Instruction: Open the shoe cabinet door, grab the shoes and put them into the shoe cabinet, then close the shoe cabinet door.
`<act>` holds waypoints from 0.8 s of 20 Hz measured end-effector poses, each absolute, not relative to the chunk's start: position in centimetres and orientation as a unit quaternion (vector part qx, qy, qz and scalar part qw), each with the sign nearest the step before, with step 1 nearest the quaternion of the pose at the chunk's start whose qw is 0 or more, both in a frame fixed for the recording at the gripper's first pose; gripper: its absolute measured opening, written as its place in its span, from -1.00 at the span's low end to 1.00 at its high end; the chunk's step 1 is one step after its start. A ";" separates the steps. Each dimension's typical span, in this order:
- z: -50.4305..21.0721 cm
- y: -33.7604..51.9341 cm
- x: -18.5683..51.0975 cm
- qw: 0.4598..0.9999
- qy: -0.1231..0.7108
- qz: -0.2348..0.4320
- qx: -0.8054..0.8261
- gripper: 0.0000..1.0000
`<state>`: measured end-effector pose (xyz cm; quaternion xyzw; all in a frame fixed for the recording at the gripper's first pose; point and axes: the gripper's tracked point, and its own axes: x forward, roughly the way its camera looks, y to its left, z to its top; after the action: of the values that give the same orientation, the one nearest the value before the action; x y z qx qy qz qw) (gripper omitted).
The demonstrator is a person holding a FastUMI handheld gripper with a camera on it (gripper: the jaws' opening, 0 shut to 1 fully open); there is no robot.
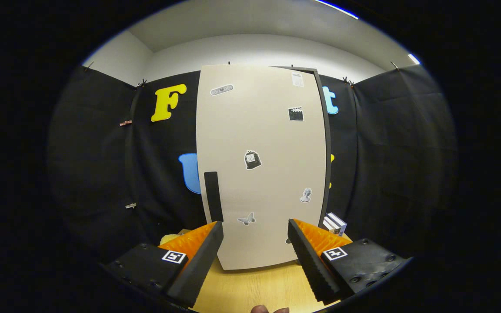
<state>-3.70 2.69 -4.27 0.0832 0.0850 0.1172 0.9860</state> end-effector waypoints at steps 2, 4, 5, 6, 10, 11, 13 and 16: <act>-4.5 2.6 -3.7 0.986 0.087 0.116 0.083 0.96; -4.6 2.5 -3.7 0.986 0.089 0.116 0.084 0.96; -4.6 2.5 -3.6 0.986 0.089 0.116 0.084 0.96; -4.6 2.5 -3.5 0.986 0.089 0.116 0.083 0.96; -4.6 2.7 -3.4 0.986 0.088 0.116 0.083 0.96; -4.6 2.7 -3.4 0.986 0.089 0.117 0.082 0.96; -4.6 2.9 -3.4 0.986 0.089 0.118 0.082 0.96; -4.4 3.0 -3.3 0.986 0.086 0.118 0.081 0.96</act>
<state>-3.32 3.03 -4.42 0.0805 0.0862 0.1180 0.9860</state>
